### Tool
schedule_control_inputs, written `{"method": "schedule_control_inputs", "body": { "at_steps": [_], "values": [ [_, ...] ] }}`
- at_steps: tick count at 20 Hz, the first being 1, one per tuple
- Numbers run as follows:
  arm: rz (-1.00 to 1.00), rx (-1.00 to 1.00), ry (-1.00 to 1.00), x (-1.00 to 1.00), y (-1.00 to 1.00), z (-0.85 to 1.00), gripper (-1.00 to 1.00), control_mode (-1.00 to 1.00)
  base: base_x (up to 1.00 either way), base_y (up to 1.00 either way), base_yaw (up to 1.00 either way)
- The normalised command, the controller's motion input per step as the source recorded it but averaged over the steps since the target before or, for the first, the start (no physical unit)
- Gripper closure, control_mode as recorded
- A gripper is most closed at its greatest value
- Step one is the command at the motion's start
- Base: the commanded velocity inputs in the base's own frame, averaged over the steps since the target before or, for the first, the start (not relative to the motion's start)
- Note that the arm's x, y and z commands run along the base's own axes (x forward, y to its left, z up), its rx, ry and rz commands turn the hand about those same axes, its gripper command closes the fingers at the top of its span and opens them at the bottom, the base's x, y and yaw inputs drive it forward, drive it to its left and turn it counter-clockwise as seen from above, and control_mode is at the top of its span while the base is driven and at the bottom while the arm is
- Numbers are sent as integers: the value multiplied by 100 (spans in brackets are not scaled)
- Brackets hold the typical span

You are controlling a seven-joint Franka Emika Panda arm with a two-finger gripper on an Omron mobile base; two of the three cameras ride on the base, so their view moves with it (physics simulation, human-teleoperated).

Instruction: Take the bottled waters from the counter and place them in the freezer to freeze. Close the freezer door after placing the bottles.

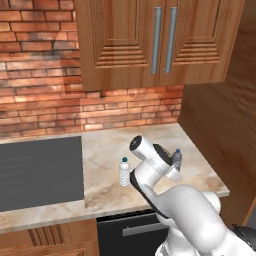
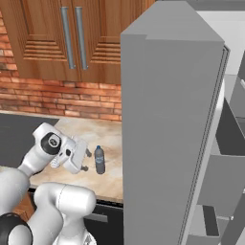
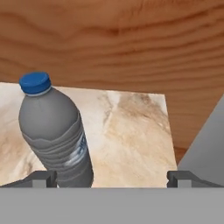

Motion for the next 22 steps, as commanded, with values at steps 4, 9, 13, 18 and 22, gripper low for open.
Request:
{"method": "schedule_control_inputs", "body": {
  "at_steps": [4,9,13,18,22],
  "values": [
    [-7,-4,0,7,-18,-6,-100,-100,0,0,0],
    [0,-3,0,18,-2,0,-100,-100,0,0,0],
    [0,0,0,0,0,0,-100,-100,0,0,0],
    [0,0,0,0,0,0,-100,-100,0,0,0],
    [0,0,0,1,0,0,-100,-100,0,0,0]
  ]
}}
